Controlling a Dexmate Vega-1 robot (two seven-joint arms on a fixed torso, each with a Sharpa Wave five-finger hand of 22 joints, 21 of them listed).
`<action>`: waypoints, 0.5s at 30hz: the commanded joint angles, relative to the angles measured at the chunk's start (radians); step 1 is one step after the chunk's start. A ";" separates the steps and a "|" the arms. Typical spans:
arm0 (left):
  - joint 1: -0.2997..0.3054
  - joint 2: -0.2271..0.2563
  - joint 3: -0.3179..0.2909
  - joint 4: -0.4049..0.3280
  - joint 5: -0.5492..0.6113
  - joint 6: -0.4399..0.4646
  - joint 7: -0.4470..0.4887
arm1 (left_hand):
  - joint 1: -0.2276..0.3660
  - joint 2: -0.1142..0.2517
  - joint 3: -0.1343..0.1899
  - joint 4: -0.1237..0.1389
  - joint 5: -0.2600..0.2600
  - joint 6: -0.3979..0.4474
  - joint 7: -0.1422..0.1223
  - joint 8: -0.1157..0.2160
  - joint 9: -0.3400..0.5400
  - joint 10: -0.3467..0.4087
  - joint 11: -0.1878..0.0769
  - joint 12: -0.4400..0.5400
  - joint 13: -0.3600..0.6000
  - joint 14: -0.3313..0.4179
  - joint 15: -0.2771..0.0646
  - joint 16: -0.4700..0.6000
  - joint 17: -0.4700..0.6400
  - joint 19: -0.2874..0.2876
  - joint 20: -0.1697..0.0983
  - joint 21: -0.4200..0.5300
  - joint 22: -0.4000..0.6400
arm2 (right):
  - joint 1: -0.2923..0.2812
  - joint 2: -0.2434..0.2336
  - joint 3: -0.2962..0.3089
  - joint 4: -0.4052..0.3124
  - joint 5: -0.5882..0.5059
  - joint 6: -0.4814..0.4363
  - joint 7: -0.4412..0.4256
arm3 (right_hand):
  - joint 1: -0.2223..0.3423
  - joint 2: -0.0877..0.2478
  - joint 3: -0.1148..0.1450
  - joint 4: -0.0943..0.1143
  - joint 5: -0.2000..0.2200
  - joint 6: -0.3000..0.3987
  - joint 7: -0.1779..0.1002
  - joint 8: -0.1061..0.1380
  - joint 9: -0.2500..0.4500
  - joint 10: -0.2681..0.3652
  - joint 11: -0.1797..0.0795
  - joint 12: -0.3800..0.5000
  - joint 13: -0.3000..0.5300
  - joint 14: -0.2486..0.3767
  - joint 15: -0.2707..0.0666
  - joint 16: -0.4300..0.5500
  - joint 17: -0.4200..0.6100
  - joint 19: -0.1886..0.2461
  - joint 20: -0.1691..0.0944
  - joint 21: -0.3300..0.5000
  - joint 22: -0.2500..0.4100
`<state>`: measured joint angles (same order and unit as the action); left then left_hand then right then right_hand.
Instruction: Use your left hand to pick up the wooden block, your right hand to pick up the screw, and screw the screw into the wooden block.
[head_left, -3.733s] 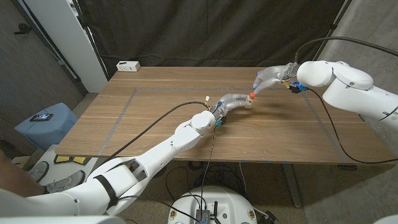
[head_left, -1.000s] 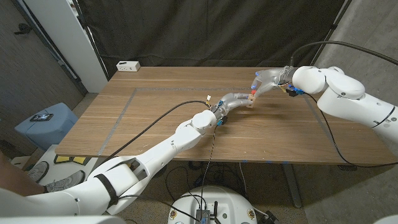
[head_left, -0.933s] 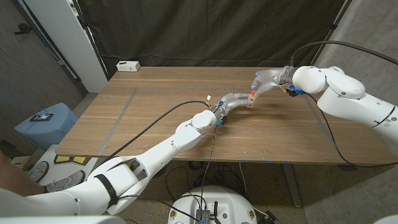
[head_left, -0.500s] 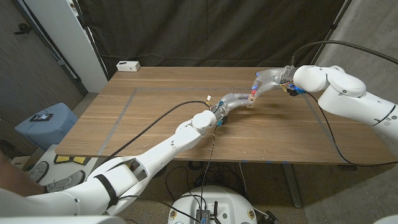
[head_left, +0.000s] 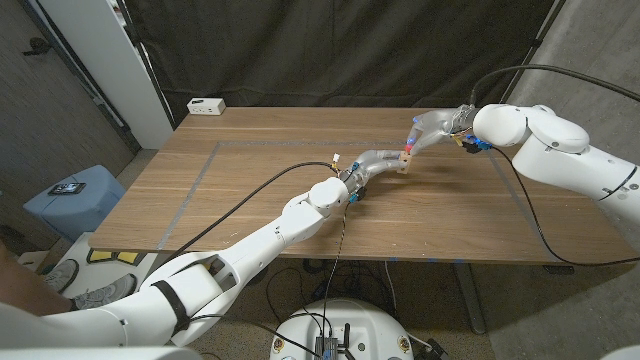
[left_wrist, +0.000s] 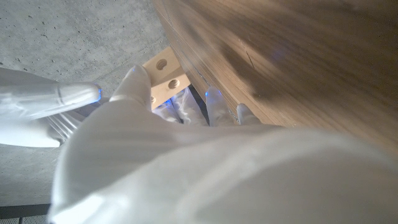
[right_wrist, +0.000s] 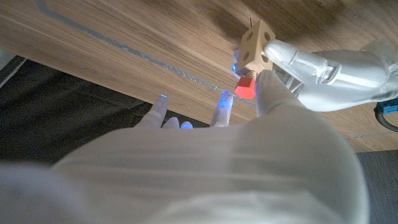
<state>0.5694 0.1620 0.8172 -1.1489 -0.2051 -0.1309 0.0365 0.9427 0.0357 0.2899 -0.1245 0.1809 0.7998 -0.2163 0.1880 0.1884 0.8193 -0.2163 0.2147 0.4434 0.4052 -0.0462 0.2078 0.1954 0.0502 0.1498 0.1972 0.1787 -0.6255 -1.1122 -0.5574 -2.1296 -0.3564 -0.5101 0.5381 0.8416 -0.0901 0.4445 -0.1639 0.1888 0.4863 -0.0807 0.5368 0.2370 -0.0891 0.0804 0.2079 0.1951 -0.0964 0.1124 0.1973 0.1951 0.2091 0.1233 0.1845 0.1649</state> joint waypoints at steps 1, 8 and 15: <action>-0.009 -0.007 0.003 0.018 0.001 -0.009 -0.007 | -0.007 0.003 -0.005 0.001 0.006 -0.003 0.002 0.004 0.003 -0.003 -0.005 0.003 0.003 0.005 -0.053 0.008 0.002 0.006 0.006 0.006 0.004 | 0.015 0.006 -0.013 0.026 0.012 0.001 -0.009 | 0.008 -0.001 0.006 0.002 -0.001 0.022 0.005 0.015 0.001 0.011 0.003 0.005 0.003 0.009 0.004 0.009 0.002 0.006 -0.007 0.006 0.004; -0.012 -0.008 0.004 0.023 0.002 -0.013 -0.010 | -0.008 0.005 -0.006 -0.001 0.007 -0.006 0.001 0.004 0.003 -0.004 -0.005 0.003 0.003 0.006 -0.055 0.009 0.002 0.006 0.007 0.006 0.004 | 0.019 0.008 -0.017 0.031 0.015 0.003 -0.011 | 0.009 0.001 0.007 0.003 -0.002 0.039 0.008 0.023 0.002 0.018 0.002 0.005 0.003 0.013 0.002 0.010 0.001 0.007 -0.009 0.006 0.004; -0.010 -0.004 0.004 0.016 0.005 -0.009 -0.009 | -0.012 0.005 -0.007 0.000 0.007 -0.009 0.000 0.003 0.003 -0.005 -0.005 0.003 0.003 0.006 -0.053 0.009 0.002 0.006 0.007 0.006 0.004 | 0.030 0.016 -0.026 0.039 0.013 0.008 -0.009 | 0.012 0.006 0.008 0.004 -0.003 0.062 0.008 0.036 0.006 0.028 0.003 0.006 0.003 0.017 0.003 0.011 0.001 0.010 -0.010 0.006 0.004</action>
<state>0.5604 0.1560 0.8201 -1.1312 -0.2033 -0.1393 0.0299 0.9383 0.0400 0.2899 -0.1246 0.1802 0.7947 -0.2114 0.1879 0.1884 0.8122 -0.2200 0.2142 0.4424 0.4052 -0.0462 0.2078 0.1955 0.0502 0.1498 0.1972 0.1787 -0.6093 -1.1055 -0.5714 -2.1028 -0.3444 -0.5070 0.5299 0.8426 -0.0889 0.4486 -0.1599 0.1887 0.5364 -0.0731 0.5636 0.2396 -0.0694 0.0822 0.2079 0.1952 -0.0855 0.1125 0.2050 0.1952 0.2127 0.1196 0.1846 0.1649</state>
